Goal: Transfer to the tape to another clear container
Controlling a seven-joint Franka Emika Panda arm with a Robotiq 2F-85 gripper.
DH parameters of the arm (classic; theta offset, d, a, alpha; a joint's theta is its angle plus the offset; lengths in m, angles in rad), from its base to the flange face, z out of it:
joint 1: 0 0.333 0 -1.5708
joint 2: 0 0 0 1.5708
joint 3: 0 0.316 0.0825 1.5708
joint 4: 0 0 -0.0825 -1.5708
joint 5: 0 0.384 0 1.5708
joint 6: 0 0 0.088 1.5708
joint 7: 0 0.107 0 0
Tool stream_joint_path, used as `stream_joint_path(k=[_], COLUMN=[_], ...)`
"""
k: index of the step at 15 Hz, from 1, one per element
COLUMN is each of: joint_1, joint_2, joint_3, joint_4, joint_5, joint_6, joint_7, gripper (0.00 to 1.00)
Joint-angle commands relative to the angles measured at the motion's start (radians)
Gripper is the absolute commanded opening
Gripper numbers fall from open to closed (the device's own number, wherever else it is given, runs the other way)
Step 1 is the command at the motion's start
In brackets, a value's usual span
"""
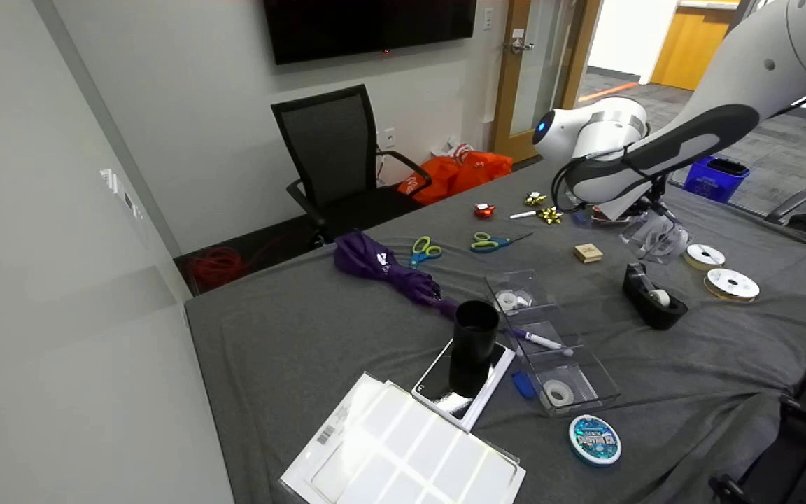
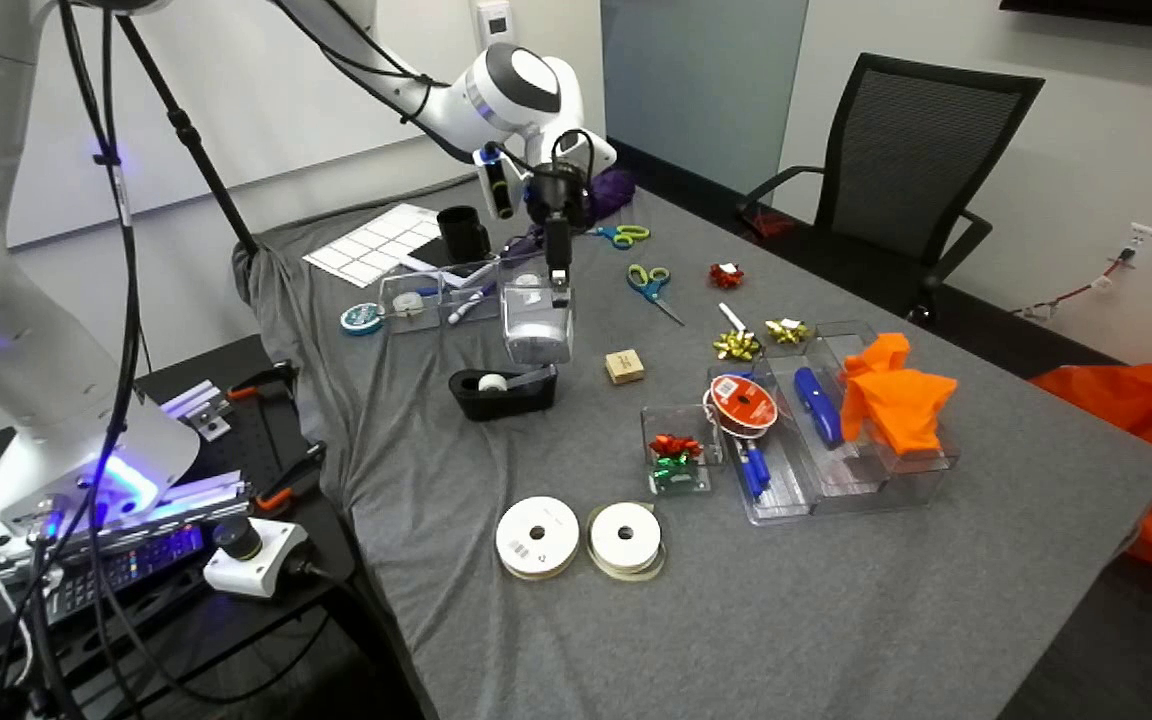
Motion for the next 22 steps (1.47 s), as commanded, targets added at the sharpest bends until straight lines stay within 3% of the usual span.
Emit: stream_joint_path(k=[1,4,7,12,16,22], joint_1=[-0.019,-0.019,0.035,0.13,0.184,0.19], joint_2=[0.005,0.009,0.025,0.059,0.058,0.049], joint_3=[0.026,0.027,0.044,0.123,0.188,0.278], joint_4=[0.006,0.007,-0.018,-0.076,-0.131,-0.176], joint_5=[-0.011,-0.011,-0.075,-0.246,-0.377,-0.443], joint_6=[-0.01,-0.01,-0.052,-0.065,-0.034,-0.04], joint_7=[0.007,0.01,0.012,0.045,0.153,0.227], gripper=[0.04,0.01,0.01,0.01,0.01,0.01])
